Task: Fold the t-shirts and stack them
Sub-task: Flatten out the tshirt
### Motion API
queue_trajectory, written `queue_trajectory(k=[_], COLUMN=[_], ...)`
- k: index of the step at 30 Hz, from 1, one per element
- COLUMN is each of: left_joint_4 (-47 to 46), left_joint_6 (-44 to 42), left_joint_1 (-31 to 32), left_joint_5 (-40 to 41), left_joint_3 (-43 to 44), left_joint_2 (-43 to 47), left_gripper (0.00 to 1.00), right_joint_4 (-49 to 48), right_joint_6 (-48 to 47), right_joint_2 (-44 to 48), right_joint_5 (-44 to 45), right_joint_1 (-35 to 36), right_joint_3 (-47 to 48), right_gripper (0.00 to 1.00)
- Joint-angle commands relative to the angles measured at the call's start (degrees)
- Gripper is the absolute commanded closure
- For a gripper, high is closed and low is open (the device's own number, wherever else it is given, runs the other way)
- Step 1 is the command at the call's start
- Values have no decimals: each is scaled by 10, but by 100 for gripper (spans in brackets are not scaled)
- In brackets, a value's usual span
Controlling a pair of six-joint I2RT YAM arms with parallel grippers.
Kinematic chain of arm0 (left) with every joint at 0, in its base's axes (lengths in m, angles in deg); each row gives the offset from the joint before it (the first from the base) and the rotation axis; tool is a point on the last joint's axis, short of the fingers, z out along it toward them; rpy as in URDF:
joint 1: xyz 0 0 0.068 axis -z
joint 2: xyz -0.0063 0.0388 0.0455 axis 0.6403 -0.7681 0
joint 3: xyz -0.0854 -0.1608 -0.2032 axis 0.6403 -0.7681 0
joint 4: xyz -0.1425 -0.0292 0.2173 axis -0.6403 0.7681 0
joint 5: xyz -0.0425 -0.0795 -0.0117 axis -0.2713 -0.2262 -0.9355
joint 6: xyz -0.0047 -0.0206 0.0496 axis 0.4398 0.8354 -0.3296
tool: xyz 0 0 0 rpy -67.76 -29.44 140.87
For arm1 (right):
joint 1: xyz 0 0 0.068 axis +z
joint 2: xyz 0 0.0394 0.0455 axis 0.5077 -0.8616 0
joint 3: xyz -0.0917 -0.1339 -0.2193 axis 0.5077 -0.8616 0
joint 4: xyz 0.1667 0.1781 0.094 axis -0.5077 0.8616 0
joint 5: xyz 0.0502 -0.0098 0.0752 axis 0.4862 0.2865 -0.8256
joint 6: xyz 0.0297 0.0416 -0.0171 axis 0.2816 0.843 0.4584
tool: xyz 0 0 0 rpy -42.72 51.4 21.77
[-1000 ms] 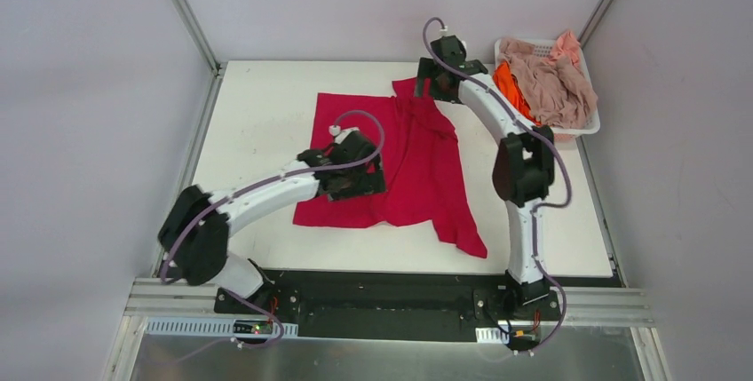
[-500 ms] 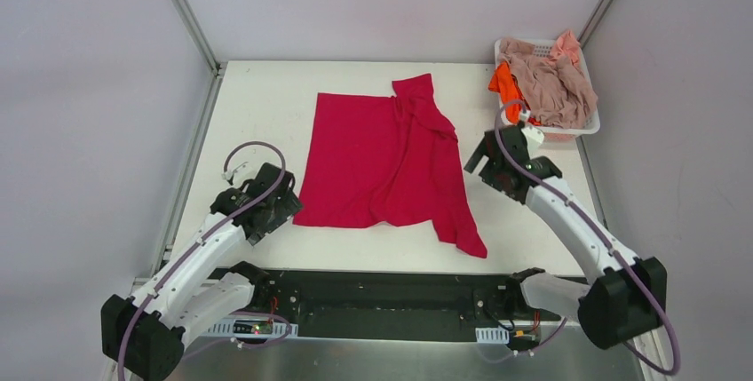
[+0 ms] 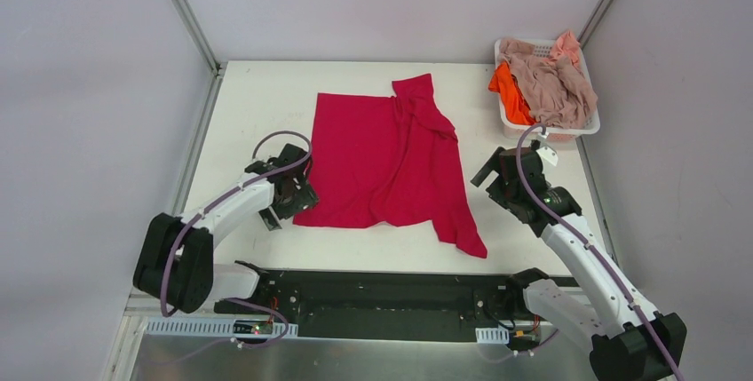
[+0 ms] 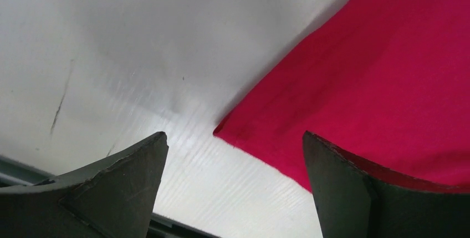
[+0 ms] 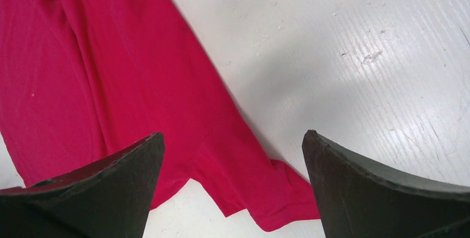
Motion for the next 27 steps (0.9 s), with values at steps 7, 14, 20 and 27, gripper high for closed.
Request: queue_trajectory(k=[7, 14, 20, 27], left_joint_4=[-65, -77, -78, -78], left_joint_6=[-29, -22, -9, -8], left_joint_1=[-27, -32, -32, -32], left_joint_5=[-52, -66, -73, -83], left_joint_3=[23, 9, 5, 5], left_joint_2=[-110, -139, -145, -157], left_gripper=[18, 25, 38, 65], right_joint_4=[3, 4, 4, 9], right_joint_6=[-3, -5, -6, -6], right_joint_2=[7, 4, 2, 1], right_joint_5=[8, 10, 19, 28], right_joint_1=[0, 0, 0, 0], right_joint_3=[-5, -6, -8, -10], right_gripper=[1, 1, 1, 1])
